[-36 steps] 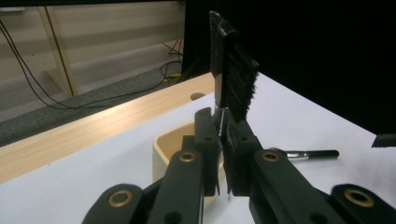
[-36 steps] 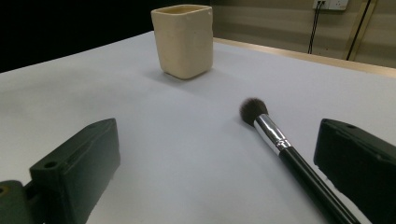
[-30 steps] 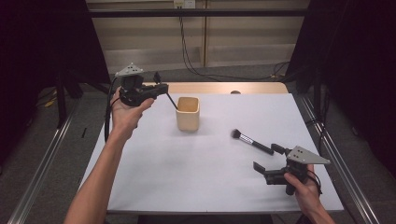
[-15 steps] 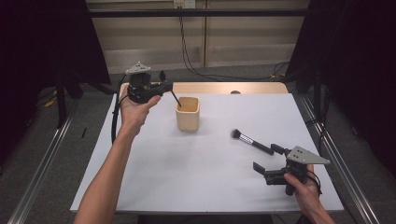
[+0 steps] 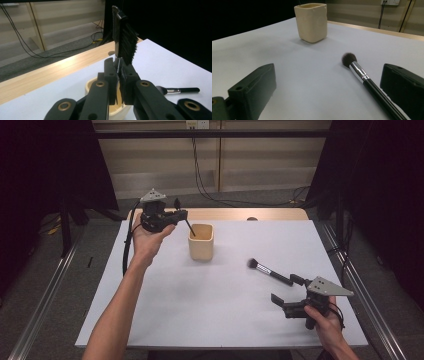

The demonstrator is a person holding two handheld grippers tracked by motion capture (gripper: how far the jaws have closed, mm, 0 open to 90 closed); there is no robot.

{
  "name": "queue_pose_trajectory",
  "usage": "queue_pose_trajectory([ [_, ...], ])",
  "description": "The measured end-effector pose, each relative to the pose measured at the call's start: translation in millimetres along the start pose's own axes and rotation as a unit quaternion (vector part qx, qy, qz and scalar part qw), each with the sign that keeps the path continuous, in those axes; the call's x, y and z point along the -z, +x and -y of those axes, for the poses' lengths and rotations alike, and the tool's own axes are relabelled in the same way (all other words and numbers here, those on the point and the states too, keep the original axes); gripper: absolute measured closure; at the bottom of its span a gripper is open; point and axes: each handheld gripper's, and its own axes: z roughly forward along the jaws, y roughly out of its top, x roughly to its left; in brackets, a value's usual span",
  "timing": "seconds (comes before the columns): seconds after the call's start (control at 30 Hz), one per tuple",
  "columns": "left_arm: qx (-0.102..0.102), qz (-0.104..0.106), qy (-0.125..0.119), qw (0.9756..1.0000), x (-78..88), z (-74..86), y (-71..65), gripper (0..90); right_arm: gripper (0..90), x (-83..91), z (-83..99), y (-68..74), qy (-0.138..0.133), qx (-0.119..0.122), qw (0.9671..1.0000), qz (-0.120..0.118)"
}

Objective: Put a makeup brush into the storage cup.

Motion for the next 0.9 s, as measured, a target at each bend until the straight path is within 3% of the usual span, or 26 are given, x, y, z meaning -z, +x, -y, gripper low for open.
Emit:
queue_pose_trajectory([
  [0.47,-0.002,-0.003,0.020,0.9998,-13.0,10.7,0.8,85.7,0.4,-0.8,0.5,0.1,0.004,0.001,1.0000,-0.003],
  [0.67,-0.017,0.002,0.030,0.9994,-17.0,14.2,-4.9,85.7,0.4,-1.0,0.5,-0.5,0.003,0.002,1.0000,-0.001],
  [0.9,-0.006,0.001,0.038,0.9993,-23.5,24.4,-1.2,85.6,0.4,-0.7,0.9,0.6,0.004,0.005,1.0000,-0.005],
])
